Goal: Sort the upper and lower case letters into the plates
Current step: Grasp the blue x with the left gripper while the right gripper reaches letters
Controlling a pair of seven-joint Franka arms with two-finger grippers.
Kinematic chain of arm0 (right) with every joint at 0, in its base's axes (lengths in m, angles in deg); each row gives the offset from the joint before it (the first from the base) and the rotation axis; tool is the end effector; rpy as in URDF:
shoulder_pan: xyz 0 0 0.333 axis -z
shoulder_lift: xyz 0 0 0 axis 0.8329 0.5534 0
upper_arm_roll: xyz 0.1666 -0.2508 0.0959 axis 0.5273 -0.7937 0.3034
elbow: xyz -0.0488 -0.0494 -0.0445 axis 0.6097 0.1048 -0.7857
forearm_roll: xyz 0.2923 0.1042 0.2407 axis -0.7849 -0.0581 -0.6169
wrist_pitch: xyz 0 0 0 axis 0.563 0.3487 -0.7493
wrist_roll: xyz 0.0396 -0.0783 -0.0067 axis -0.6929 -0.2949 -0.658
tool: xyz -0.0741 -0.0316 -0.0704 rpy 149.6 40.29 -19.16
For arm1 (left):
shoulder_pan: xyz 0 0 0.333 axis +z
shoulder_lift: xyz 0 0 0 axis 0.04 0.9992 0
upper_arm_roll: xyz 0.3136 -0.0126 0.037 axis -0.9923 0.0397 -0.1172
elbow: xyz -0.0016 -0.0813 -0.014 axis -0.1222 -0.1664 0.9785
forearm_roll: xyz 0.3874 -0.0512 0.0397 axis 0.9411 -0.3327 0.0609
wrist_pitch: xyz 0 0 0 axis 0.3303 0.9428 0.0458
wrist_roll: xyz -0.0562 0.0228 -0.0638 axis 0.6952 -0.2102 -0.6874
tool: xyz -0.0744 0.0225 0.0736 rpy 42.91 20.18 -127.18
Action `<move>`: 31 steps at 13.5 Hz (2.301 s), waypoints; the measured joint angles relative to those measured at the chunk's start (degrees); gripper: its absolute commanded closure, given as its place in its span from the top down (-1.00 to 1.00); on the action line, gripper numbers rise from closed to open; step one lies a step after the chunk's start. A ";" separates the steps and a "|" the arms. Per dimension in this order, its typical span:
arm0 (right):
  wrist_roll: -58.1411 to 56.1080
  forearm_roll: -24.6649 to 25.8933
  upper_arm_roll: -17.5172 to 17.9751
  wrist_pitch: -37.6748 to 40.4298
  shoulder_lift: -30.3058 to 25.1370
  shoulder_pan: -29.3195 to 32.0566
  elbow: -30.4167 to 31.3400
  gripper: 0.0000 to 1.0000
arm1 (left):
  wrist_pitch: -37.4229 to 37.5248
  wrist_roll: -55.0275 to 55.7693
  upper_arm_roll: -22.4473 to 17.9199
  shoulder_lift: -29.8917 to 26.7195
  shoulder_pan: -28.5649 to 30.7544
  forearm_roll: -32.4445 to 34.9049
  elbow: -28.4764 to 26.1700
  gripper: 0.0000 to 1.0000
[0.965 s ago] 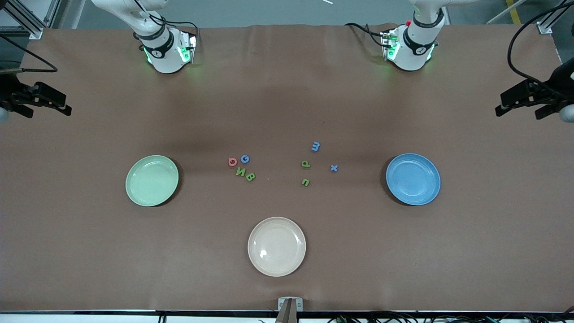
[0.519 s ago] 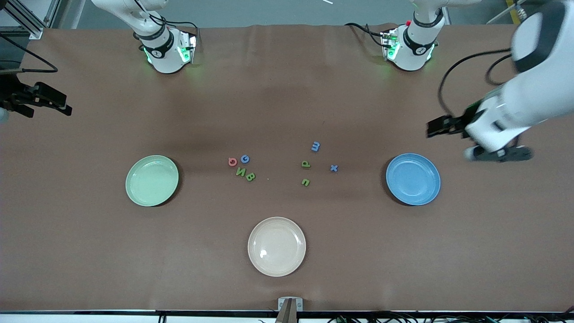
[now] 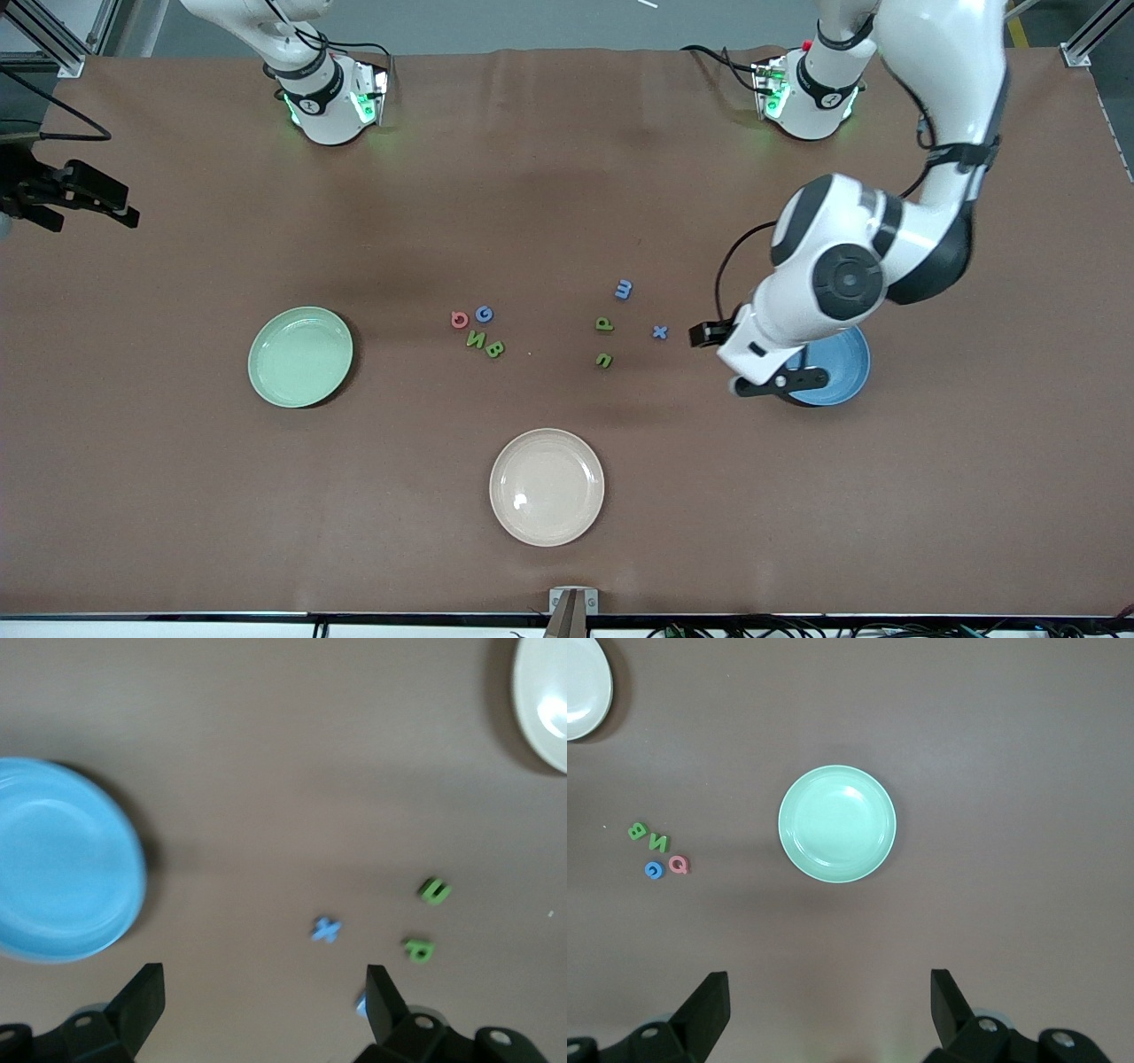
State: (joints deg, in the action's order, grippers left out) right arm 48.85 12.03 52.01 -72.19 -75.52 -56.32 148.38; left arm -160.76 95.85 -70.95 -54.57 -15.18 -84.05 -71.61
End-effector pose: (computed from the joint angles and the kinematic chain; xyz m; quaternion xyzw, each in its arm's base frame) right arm 0.5307 -0.0298 0.6330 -0.9996 -0.0091 0.0153 0.0237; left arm 0.6155 -0.2958 0.3561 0.9962 0.0533 -0.0567 0.0384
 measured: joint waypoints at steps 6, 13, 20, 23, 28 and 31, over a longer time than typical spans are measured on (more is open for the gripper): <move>0.01 0.01 -0.26 -1.77 3.98 0.19 0.57 1.00 | -17.54 4.56 0.05 7.10 -5.31 7.04 -7.84 1.00; 6.72 -0.37 -0.43 -4.62 14.77 1.03 -1.26 1.00 | -25.62 6.41 0.08 7.71 -7.73 7.70 -15.08 0.60; 28.69 -1.39 0.19 -10.75 15.00 -3.67 1.89 1.00 | -26.20 6.41 0.16 7.74 -8.21 7.83 -18.03 0.23; 40.01 -2.24 0.36 -21.59 15.59 -8.55 9.90 1.00 | -26.41 6.42 0.66 7.66 -8.23 7.83 -18.01 -0.07; 57.59 -2.26 0.55 -42.46 15.89 -18.23 24.51 1.00 | -26.45 6.42 0.82 7.50 -8.23 7.83 -18.00 -0.41; 66.69 -2.26 0.56 -50.60 17.44 -22.82 29.97 1.00 | -26.65 6.62 0.82 7.48 -8.23 7.83 -17.95 -0.79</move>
State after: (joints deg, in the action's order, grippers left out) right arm 115.55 9.77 52.57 -122.79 -58.09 -79.14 178.35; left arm -187.41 102.46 -70.12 -47.09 -23.41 -76.22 -89.56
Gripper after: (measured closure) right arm 0.000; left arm 0.700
